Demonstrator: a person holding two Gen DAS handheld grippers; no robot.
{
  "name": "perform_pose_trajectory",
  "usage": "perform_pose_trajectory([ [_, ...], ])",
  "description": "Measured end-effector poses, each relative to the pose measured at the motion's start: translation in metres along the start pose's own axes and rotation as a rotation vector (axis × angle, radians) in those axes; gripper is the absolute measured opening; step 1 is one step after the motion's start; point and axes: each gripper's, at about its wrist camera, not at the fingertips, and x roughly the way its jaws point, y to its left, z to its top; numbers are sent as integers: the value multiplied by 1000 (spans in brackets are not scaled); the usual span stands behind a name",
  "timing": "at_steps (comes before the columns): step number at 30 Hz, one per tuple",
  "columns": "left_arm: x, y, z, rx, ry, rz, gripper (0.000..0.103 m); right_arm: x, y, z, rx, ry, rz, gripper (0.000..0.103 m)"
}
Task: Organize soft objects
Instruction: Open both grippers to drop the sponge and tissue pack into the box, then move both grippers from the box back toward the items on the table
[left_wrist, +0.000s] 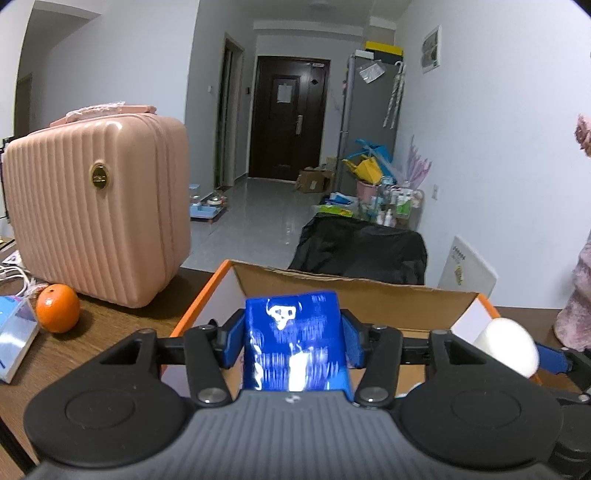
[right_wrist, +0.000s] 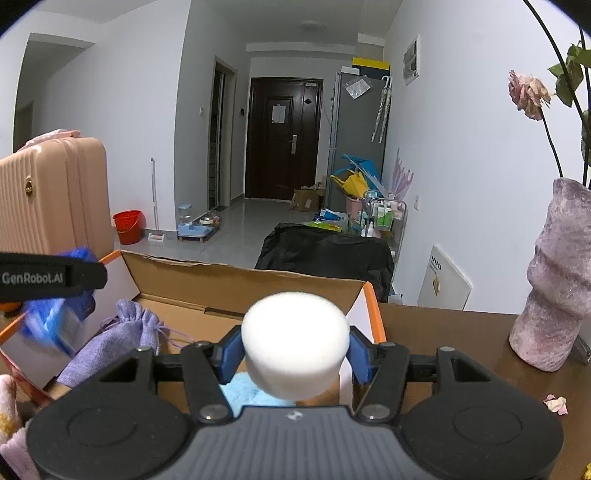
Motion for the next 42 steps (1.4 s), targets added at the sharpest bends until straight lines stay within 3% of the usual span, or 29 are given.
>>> perform_pose_trajectory([
  [3,1,2,0,-4,-3,22,87,-1,-2,0,12,-5,-5,83],
  [6,-1,3,0,-7,-21,61,103,-1,-5,1,20,-5,-13,98],
  [8,-3,5,0,-17,-30,70,103,0,-6,0,23,-1,-23,103],
  [26,-13,5,0,-34,-41,68,103,-12,-12,5,44,-27,-45,103],
  [42,-54,11,-4,-34,-94,40,103,-49,-10,3,45,-73,-42,103],
])
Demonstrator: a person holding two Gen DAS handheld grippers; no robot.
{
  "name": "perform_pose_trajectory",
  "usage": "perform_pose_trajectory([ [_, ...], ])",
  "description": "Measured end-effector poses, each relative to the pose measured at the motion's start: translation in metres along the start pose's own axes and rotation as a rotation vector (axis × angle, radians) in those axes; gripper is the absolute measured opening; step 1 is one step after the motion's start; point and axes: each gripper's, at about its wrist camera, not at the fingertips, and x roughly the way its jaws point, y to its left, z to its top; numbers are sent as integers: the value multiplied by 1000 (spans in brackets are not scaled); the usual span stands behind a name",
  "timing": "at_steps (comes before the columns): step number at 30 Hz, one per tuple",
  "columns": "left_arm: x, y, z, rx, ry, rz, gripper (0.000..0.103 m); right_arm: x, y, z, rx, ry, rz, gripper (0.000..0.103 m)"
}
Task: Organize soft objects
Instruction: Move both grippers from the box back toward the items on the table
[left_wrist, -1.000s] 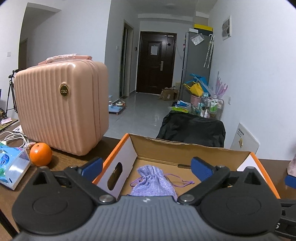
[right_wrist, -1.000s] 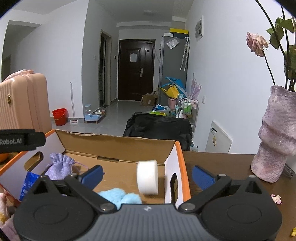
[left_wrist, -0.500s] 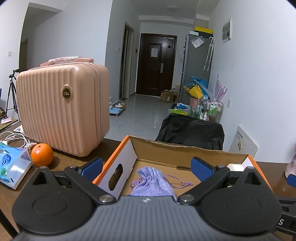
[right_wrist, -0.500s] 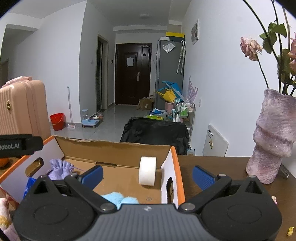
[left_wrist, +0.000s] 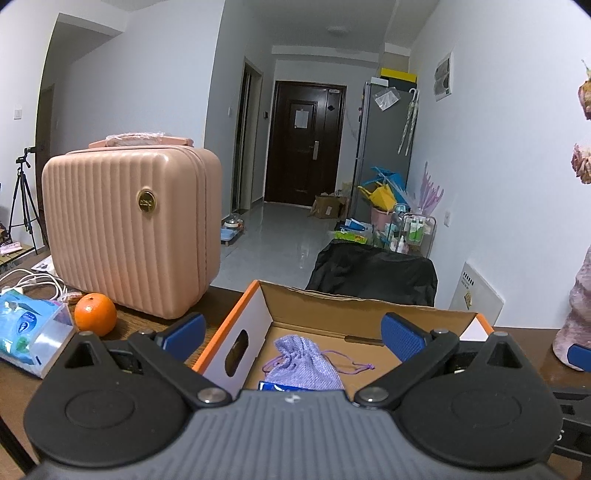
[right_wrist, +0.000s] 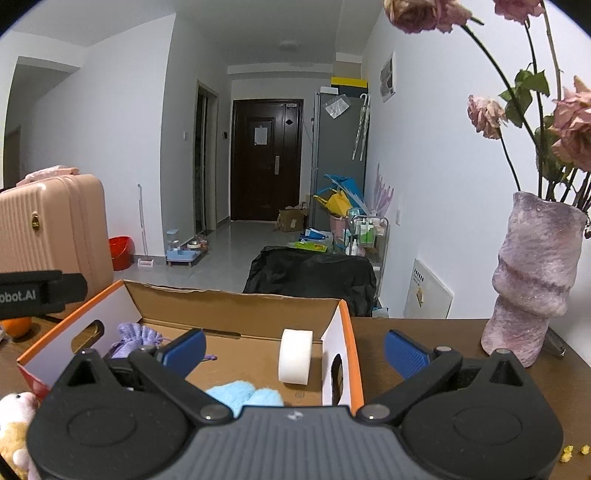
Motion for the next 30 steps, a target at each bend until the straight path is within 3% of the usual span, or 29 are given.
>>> perform_pose_trajectory([
  [30,-92,41,-36,79,-30,-19,103,-116,25,-38,-55,-80,44,103],
])
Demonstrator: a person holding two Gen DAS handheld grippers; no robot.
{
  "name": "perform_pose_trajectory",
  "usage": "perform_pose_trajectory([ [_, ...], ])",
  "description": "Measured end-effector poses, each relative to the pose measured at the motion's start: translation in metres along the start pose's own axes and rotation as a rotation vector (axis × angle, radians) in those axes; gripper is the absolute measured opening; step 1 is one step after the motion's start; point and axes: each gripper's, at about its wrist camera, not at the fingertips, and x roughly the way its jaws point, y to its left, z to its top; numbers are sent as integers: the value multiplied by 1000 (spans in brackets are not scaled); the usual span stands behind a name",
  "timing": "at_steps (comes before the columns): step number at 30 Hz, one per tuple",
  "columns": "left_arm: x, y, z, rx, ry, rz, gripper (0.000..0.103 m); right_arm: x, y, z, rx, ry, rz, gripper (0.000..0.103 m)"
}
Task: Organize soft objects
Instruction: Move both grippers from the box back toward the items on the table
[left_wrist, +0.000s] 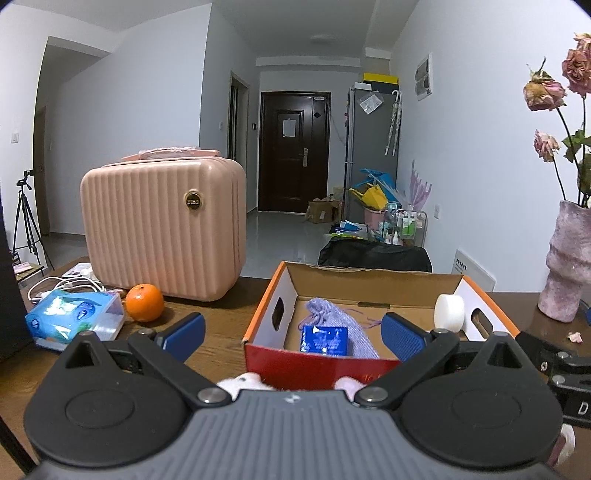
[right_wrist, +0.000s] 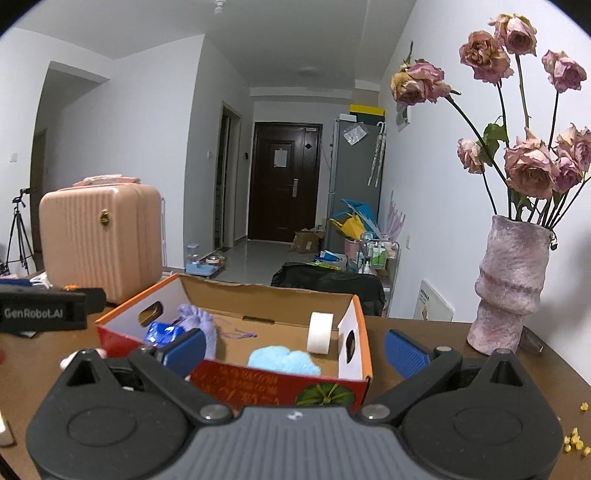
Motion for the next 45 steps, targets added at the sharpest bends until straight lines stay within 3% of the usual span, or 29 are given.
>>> perform_pose_trajectory([
  [23,-75,49,-38,22,16,-30,103,-77,34,-42,-20,-7,23,103],
  [45,-115,84,-83,37,78,-55,103,-112,44,-77,5,35,18,103],
])
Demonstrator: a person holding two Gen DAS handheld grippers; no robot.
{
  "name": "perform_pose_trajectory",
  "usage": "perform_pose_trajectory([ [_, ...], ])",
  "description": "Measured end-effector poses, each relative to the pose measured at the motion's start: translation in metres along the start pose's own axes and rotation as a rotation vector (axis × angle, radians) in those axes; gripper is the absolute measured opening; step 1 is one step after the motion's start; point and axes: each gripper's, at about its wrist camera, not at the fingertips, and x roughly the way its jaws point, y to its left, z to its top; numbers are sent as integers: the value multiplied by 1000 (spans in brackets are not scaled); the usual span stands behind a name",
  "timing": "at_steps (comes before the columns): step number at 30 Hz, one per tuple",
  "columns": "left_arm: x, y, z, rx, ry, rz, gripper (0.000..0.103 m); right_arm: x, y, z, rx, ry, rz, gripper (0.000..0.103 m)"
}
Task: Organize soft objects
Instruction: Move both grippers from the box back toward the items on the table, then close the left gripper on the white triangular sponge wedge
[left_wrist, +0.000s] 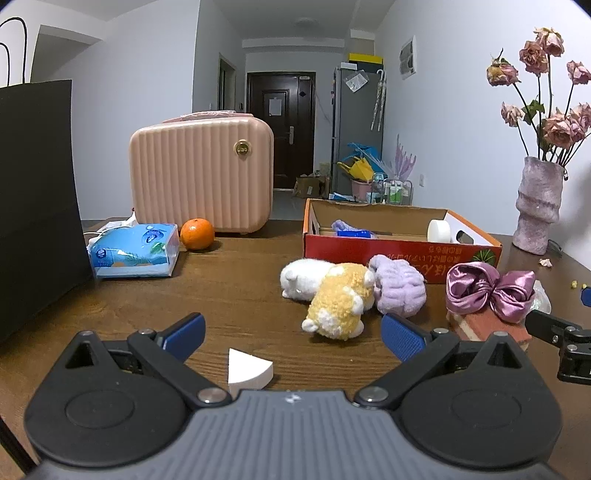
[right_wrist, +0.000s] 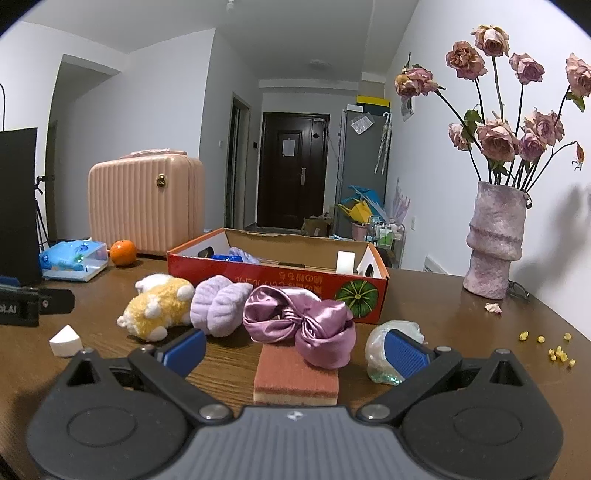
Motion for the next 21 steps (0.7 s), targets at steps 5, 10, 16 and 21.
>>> perform_pose_trajectory([
  [5,7,2,-1,-4,23,15,103,3,-3,-1,11,8,0,103],
  [10,18,12,-4,15,64,35,103,6,-5,-2,20,15,1,103],
  [16,41,27,-12,50,143,61,103,8,-6,-3,25,21,0,103],
  [21,60,36,-21,62,210,70,103,10,-6,-4,25,30,-3,103],
])
